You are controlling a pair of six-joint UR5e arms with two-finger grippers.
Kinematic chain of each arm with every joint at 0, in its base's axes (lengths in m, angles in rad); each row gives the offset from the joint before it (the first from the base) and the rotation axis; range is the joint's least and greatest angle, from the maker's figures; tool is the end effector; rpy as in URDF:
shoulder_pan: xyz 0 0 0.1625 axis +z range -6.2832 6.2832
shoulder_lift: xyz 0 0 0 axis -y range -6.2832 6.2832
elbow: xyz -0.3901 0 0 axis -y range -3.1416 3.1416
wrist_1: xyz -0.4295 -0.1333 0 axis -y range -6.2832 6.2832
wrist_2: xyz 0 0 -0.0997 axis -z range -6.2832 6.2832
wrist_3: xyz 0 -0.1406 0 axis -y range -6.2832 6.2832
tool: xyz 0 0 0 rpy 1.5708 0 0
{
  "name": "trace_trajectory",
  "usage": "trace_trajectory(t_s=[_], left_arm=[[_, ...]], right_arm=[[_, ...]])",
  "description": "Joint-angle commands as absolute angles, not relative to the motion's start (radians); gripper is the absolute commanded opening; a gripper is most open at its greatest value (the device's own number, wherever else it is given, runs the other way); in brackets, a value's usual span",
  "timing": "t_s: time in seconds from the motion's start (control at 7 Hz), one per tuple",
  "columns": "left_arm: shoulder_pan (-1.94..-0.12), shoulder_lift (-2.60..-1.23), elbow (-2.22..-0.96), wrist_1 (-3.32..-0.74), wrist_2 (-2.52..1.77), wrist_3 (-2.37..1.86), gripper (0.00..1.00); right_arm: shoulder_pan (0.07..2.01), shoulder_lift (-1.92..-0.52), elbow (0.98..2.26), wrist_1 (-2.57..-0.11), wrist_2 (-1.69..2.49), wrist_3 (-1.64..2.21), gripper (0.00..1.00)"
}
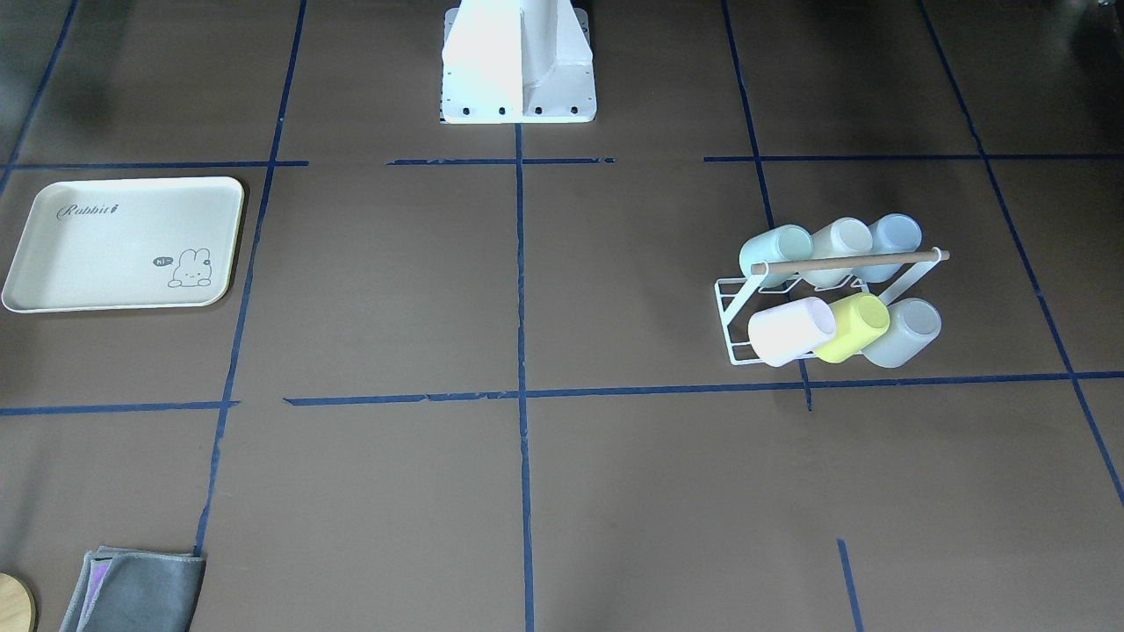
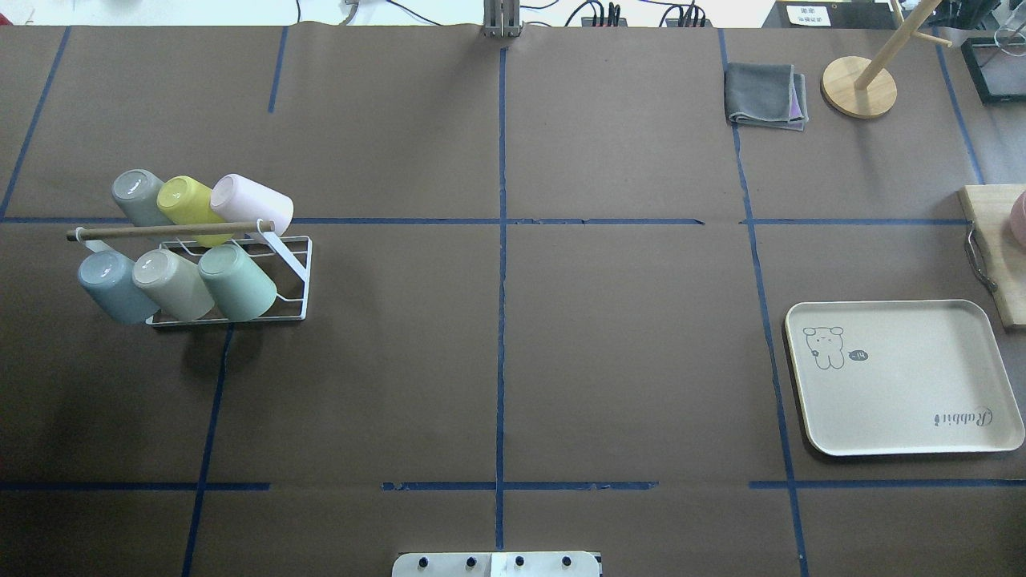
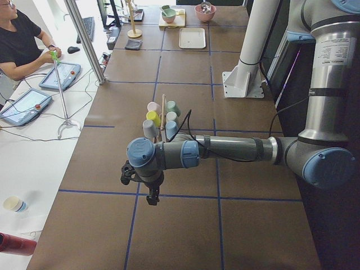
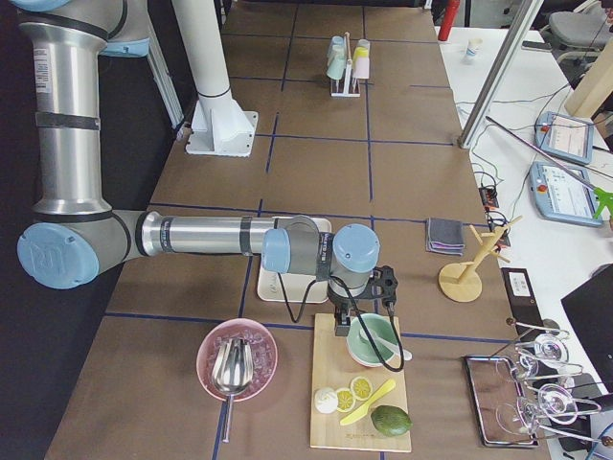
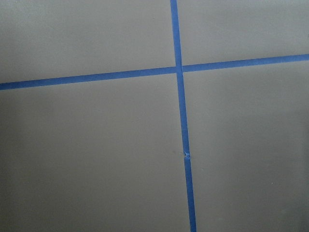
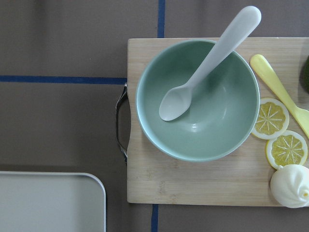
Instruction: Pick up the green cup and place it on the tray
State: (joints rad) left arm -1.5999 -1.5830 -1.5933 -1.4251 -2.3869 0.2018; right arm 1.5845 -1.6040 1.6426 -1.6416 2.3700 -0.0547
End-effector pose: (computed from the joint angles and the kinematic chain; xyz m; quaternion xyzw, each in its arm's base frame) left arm -0.0461 -0.5213 0.6444 -0.0049 0.3994 0.0571 0.9150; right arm 0.0395 -0.5122 0.6370 -0.0015 -0.3893 -0.0126 0.9210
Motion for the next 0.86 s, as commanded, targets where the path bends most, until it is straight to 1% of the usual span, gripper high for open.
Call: trace_trajectory(t_s=[0.0, 0.43, 0.71], left_arm=[[-1.600, -1.583, -1.594, -1.425, -2.387, 0.201, 1.00], [-1.600, -1.582, -1.595, -1.428, -2.387, 0.201, 1.00], [-1.600, -1.582, -1.597, -1.431, -2.387, 0.202, 1.00]], right_arm=[[1.585, -1.595, 1.649, -1.643, 2.370, -0.052, 1.00], [1.585, -1.594, 1.678, -1.641, 2.370, -0.049, 1.00], [1.583, -1.551, 1.690, -1.643, 2.372, -0.046, 1.00]])
